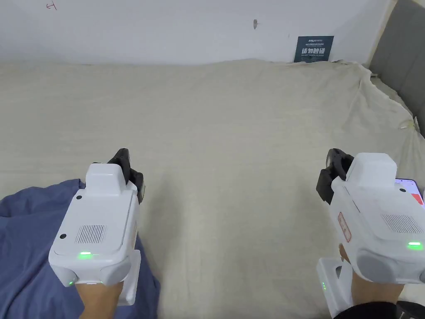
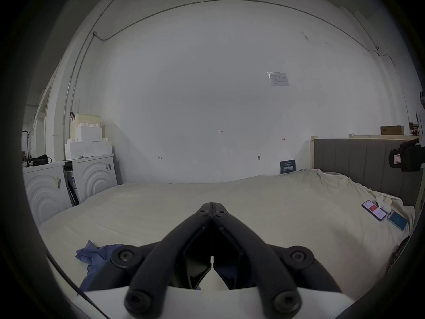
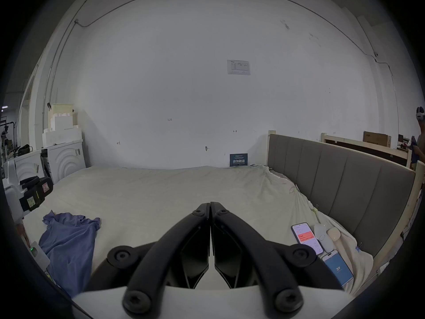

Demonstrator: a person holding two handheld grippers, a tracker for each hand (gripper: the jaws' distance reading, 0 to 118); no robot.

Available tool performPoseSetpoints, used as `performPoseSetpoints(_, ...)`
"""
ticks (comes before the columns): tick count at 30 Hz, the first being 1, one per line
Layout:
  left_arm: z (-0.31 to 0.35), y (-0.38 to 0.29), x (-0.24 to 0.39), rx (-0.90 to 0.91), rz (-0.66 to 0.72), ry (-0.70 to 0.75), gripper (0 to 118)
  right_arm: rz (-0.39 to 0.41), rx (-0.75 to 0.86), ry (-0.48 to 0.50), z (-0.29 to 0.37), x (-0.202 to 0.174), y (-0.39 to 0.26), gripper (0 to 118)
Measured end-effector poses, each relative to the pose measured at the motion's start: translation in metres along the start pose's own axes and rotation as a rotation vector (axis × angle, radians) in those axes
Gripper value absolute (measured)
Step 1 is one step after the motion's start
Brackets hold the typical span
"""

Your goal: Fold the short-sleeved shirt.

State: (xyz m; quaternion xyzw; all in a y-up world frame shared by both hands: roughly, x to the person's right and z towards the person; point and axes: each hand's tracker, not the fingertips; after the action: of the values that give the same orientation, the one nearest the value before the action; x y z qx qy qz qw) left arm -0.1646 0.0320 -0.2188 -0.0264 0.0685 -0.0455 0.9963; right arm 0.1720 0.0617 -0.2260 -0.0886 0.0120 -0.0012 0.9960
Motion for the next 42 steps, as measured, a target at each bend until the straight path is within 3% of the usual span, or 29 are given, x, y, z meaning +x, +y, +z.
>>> performPoseSetpoints(42,0.0032,0.0015,-0.0036,0.011,0.007,-0.002,0,0.012,0.011,0.009,0.0041,0.0023,0.0048,0)
